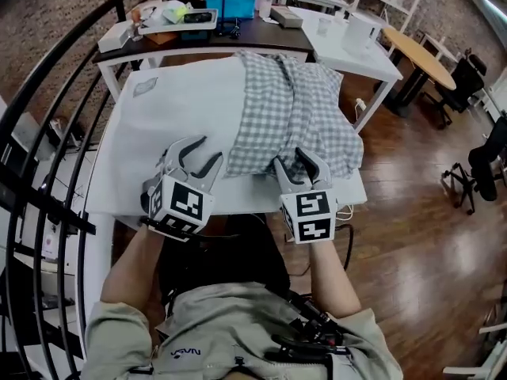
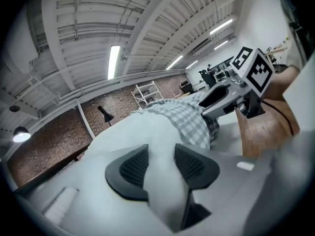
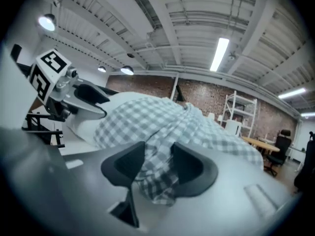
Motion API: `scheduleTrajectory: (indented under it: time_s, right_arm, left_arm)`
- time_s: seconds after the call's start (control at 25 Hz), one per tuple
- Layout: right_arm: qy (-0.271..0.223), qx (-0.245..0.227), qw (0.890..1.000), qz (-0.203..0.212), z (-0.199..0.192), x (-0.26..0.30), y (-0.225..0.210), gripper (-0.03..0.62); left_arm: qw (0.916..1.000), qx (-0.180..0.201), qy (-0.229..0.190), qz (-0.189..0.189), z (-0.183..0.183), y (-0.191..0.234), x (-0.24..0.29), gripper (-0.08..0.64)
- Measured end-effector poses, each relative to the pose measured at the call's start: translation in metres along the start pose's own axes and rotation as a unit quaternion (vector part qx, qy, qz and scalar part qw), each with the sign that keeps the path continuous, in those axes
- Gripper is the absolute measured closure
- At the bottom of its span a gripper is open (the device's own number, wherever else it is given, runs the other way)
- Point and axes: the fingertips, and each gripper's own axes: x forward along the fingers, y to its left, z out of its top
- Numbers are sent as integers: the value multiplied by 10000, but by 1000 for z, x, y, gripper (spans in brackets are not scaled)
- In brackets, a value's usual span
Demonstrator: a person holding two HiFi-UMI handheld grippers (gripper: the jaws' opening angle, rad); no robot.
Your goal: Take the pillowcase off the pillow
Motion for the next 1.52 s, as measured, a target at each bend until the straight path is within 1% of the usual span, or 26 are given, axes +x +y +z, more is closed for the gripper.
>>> scheduleTrajectory:
  time_s: [0.04, 0.08, 0.12, 0.2, 0.24, 0.36, 0.48, 0.56, 0.6, 0.64, 0.68, 0.72, 0.76, 0.8, 0.84, 0.88, 0.96, 1.0, 1.08, 1.12, 1.2, 1.28, 1.32, 1.4, 1.44, 1.52]
  right_arm:
    - [92, -89, 9999, -98, -6, 8, 1, 407]
    - [150, -223, 9994, -238, -9, 13, 1, 424]
    - [173, -367, 9984, -392, -10, 14, -2, 460]
    - [99, -537, 9963, -662, -5, 10, -12, 509]
    - [16, -557, 9954, -782, 0, 6, -19, 529]
    - [-191, -670, 9907, -1171, 16, -3, -49, 532]
    - [-183, -810, 9843, -1559, 19, -11, -79, 532]
    - [-109, -853, 9805, -1765, 14, -16, -98, 534]
    - [-31, -901, 9769, -1939, 9, -19, -108, 534]
    - [105, -965, 9696, -2244, 1, -25, -123, 534]
    - [290, -976, 9592, -2639, -12, -34, -144, 583]
    - [475, -798, 9511, -2946, -31, -46, -169, 591]
    - [604, -385, 9498, -3045, -53, -60, -192, 590]
    - [655, 73, 9519, -2993, -71, -74, -208, 590]
    - [645, 324, 9542, -2904, -82, -86, -217, 589]
    - [588, 342, 9576, -2801, -83, -94, -217, 589]
    - [345, 207, 9681, -2474, -69, -97, -199, 581]
    - [185, 195, 9732, -2282, -58, -94, -187, 544]
    - [-130, 292, 9823, -1845, -37, -85, -161, 515]
    - [-253, 347, 9862, -1600, -27, -78, -148, 498]
    - [-429, 333, 9916, -1177, -7, -61, -126, 477]
    - [-598, 212, 9939, -903, 15, -44, -111, 477]
    - [-690, 152, 9943, -801, 27, -37, -106, 476]
    - [-866, 41, 9942, -631, 54, -19, -97, 476]
    - [-937, -1, 9941, -547, 67, -10, -93, 476]
    - [-1029, 0, 9941, -336, 92, 13, -86, 476]
  left_arm:
    - [10000, 47, 55, -4, -3, 0, 3, 397]
    - [10000, 57, 58, -10, -4, 1, 3, 437]
    - [10000, 28, 16, -14, -3, 3, 1, 469]
    - [9998, -111, -148, 11, 3, 11, -5, 507]
    - [9995, -199, -240, 56, 7, 18, -8, 515]
    - [9979, -363, -451, 291, 17, 42, -15, 525]
    - [9959, -460, -583, 510, 20, 66, -23, 534]
    - [9945, -654, -628, 521, 17, 78, -28, 534]
    - [9940, -747, -615, 506, 13, 83, -30, 532]
    - [9936, -808, -566, 548, 6, 88, -32, 531]
    - [9928, -848, -484, 690, -4, 95, -35, 544]
    - [9908, -928, -389, 905, -19, 104, -39, 545]
    - [9871, -1103, -307, 1117, -35, 113, -44, 545]
    - [9823, -1333, -248, 1293, -51, 120, -51, 546]
    - [9777, -1508, -218, 1449, -62, 127, -58, 546]
    - [9746, -1573, -217, 1576, -69, 130, -63, 545]
    - [9752, -1471, -238, 1634, -71, 125, -66, 540]
    - [9777, -1328, -242, 1607, -68, 119, -67, 536]
    - [9818, -916, -344, 1626, -50, 108, -73, 511]
    - [9824, -703, -499, 1660, -34, 106, -78, 494]
    - [9805, -321, -903, 1717, 5, 104, -88, 494]
    - [9786, -19, -1131, 1720, 37, 105, -91, 492]
    - [9794, 82, -1114, 1681, 48, 106, -86, 489]
    - [9854, 186, -864, 1458, 54, 110, -59, 454]
    - [9896, 215, -667, 1255, 52, 112, -39, 424]
    - [9956, 292, -252, 858, 43, 117, 4, 333]
